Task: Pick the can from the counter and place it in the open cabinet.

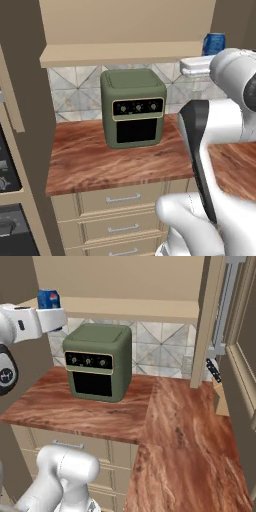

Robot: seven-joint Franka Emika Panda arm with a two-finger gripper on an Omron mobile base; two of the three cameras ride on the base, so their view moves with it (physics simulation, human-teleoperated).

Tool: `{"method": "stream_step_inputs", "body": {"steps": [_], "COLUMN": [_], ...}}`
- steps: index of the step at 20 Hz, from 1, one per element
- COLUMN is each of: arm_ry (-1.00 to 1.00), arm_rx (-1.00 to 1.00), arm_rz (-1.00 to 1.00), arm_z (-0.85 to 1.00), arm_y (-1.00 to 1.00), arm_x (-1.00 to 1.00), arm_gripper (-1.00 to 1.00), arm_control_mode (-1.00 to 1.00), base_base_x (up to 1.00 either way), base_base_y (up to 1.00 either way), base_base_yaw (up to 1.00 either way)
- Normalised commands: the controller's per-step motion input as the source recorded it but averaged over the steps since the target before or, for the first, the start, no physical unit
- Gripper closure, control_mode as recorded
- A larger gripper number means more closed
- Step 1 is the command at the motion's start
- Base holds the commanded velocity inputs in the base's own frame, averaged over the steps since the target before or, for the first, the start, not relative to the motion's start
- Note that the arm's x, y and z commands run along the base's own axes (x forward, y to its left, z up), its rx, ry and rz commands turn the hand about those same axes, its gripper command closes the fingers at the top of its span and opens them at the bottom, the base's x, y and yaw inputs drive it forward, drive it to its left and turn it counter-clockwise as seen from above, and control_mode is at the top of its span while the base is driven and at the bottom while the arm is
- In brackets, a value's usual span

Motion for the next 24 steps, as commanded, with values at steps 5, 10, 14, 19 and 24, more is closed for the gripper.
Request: {"method": "stream_step_inputs", "body": {"steps": [5, 10, 14, 19, 24], "arm_ry": [-0.01, 0.00, 0.00, -0.03, 0.00], "arm_rx": [0.00, -0.01, 0.00, 0.00, 0.00], "arm_rz": [0.00, 0.00, 0.00, 0.01, 0.01], "arm_z": [0.20, -0.08, -0.32, -0.52, -0.38], "arm_y": [-0.11, -0.01, -0.07, -0.14, -0.12], "arm_x": [0.37, 0.40, 0.59, 0.54, 0.59], "arm_gripper": [1.00, 1.00, 1.00, 1.00, 1.00], "arm_control_mode": [-1.00, -1.00, -1.00, -1.00, -1.00], "base_base_x": [0.00, 0.00, 0.00, 0.00, 0.00], "base_base_y": [0.00, 0.00, 0.00, 0.00, 0.00], "base_base_yaw": [0.00, 0.00, 0.00, 0.00, 0.00]}}
